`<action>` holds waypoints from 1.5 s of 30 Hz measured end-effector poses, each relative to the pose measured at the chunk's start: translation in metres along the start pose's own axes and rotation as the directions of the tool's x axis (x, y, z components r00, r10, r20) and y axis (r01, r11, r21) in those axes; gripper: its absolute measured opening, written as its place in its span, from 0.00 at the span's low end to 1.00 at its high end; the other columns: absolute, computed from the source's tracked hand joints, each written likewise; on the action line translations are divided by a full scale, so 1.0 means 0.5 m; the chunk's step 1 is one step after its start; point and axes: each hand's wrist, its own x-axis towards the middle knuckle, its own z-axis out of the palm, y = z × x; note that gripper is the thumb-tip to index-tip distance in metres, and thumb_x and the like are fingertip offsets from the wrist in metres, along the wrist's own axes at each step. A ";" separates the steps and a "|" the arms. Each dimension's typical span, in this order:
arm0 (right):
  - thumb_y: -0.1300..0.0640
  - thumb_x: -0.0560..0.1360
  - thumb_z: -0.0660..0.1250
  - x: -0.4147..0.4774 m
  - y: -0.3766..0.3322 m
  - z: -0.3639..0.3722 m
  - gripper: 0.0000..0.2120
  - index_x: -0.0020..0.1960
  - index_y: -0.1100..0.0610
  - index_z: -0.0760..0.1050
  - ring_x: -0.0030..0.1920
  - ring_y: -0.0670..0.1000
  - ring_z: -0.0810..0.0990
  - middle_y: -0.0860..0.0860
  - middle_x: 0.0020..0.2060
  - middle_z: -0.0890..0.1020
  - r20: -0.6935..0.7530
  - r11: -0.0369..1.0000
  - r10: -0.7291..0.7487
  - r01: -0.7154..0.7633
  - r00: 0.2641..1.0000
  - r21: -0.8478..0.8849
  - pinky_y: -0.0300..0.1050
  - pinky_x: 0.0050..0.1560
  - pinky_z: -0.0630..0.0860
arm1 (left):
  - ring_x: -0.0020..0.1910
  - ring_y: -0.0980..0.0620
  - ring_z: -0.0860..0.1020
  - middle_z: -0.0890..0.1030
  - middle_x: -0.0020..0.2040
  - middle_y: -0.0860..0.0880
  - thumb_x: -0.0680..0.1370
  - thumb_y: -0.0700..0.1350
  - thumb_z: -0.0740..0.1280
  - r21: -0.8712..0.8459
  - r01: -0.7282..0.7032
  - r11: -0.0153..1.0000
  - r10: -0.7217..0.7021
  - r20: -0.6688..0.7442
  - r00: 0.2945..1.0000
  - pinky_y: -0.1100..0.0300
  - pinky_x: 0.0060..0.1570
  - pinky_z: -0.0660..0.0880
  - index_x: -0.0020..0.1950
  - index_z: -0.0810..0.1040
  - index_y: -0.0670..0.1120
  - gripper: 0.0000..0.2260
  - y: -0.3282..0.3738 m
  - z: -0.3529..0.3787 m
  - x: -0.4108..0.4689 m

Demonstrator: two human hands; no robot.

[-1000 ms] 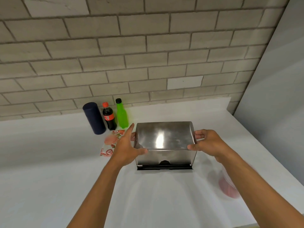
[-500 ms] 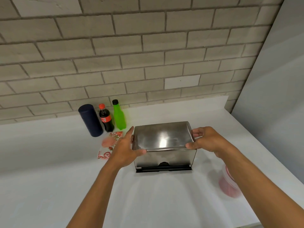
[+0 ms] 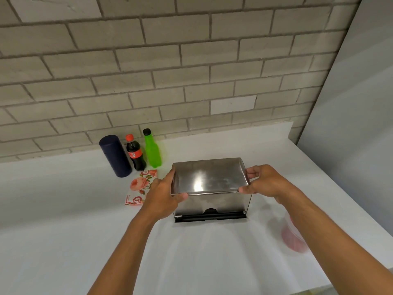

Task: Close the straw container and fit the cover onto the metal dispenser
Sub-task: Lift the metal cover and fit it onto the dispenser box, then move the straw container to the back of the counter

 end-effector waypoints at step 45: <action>0.48 0.68 0.83 -0.119 0.139 0.017 0.49 0.81 0.37 0.59 0.67 0.48 0.74 0.45 0.71 0.72 -0.083 0.912 -0.346 0.315 0.934 -0.263 0.49 0.68 0.75 | 0.83 0.49 0.53 0.54 0.85 0.51 0.74 0.53 0.79 -0.030 -0.105 0.994 0.090 -0.313 0.946 0.48 0.79 0.54 0.84 0.56 0.58 0.45 0.057 0.089 -0.138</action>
